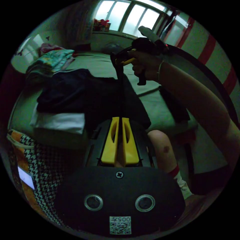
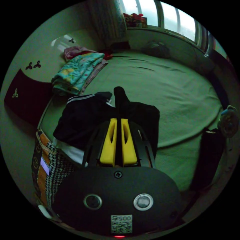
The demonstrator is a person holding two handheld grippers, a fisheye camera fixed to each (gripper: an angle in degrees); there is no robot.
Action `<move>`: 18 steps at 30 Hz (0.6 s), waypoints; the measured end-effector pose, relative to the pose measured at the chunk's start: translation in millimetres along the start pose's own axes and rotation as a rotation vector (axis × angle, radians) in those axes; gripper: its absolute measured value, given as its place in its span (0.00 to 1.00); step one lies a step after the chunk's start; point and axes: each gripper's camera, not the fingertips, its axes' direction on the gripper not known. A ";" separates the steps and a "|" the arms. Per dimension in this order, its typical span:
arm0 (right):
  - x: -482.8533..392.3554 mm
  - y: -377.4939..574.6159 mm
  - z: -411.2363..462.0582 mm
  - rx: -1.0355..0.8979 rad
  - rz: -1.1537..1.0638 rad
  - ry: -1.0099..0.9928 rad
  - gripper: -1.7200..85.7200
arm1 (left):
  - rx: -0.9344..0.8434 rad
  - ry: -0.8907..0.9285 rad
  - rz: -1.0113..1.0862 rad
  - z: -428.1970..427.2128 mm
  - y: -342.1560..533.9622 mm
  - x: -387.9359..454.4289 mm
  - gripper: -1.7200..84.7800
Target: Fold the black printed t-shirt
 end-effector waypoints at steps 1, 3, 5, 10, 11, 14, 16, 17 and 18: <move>-9.4 -3.1 9.1 -0.002 0.010 -0.034 0.01 | -0.021 -0.052 -0.029 7.3 -1.0 -15.6 0.04; -19.7 -7.5 19.0 -0.019 0.019 -0.080 0.01 | -0.074 -0.106 -0.062 24.6 -3.8 -37.2 0.04; -26.2 -9.5 22.6 -0.002 -0.029 -0.058 0.03 | -0.138 -0.116 -0.099 42.1 -4.8 -57.0 0.04; 1.3 -7.8 34.9 0.007 -0.102 0.113 0.07 | -0.139 -0.112 -0.147 61.4 3.1 -93.8 0.04; 13.8 -7.2 40.7 -0.004 -0.086 0.142 0.08 | -0.139 -0.116 -0.144 62.7 3.4 -96.1 0.04; 40.0 -6.1 57.0 -0.042 -0.014 0.135 0.11 | -0.137 -0.130 -0.116 66.8 3.4 -105.7 0.04; 47.6 -5.7 67.1 -0.046 0.009 0.106 0.12 | -0.136 -0.144 -0.095 67.5 3.3 -112.9 0.05; 49.2 -6.3 74.6 -0.050 0.018 0.091 0.13 | -0.136 -0.146 -0.091 67.3 3.3 -114.6 0.05; 49.3 -7.1 78.7 -0.054 0.020 0.082 0.13 | -0.137 -0.154 -0.086 66.6 3.6 -118.0 0.06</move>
